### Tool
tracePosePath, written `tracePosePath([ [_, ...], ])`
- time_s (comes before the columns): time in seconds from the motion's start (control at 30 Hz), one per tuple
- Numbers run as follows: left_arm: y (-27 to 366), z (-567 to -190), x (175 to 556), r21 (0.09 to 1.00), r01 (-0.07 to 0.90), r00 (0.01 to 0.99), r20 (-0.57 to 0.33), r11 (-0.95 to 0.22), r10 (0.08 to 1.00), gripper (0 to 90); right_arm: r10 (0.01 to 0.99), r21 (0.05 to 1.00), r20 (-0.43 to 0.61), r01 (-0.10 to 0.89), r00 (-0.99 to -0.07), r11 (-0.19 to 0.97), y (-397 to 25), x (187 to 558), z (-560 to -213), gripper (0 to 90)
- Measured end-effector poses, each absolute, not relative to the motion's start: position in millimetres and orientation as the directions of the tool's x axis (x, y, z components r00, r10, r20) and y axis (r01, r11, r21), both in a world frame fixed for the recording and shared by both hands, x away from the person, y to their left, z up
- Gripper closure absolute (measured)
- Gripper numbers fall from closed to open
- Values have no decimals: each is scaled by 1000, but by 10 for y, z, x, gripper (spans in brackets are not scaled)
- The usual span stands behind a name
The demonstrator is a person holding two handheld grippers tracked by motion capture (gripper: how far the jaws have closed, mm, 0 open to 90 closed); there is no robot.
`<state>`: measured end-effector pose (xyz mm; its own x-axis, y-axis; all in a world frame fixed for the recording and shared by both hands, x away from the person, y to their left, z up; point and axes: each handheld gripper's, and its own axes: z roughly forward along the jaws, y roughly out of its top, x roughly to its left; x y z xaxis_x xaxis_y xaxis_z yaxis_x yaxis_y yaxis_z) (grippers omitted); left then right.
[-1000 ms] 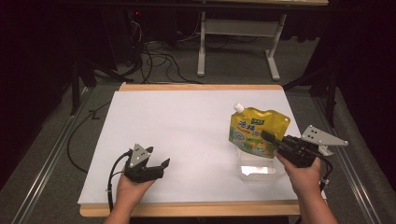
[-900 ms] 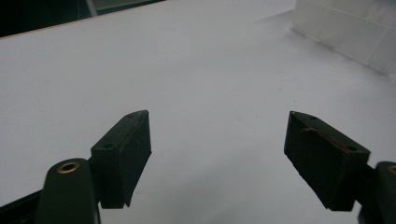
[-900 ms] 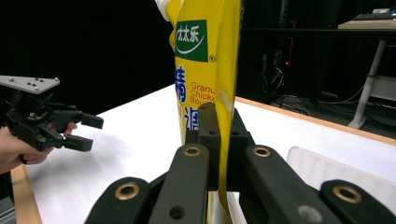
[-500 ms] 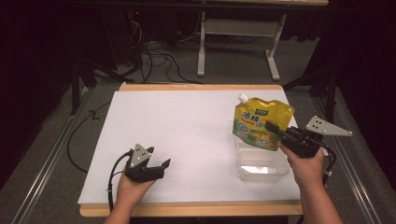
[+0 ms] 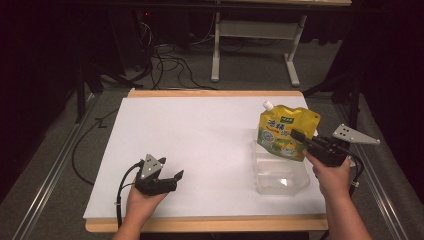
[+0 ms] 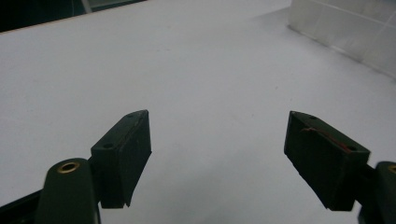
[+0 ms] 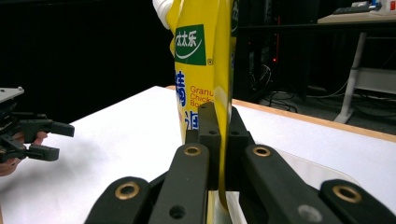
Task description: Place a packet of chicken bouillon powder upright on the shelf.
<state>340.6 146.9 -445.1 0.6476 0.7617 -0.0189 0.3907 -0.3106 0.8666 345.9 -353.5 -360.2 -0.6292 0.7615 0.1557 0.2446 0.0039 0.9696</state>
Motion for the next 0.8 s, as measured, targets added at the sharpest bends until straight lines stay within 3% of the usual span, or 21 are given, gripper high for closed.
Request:
tracePosePath([
  [0.8,1479,-4448,3403,871,387,650,-23,-304,759,237,778,958,179,286,-602,1,-3446,3543,-3731,900],
])
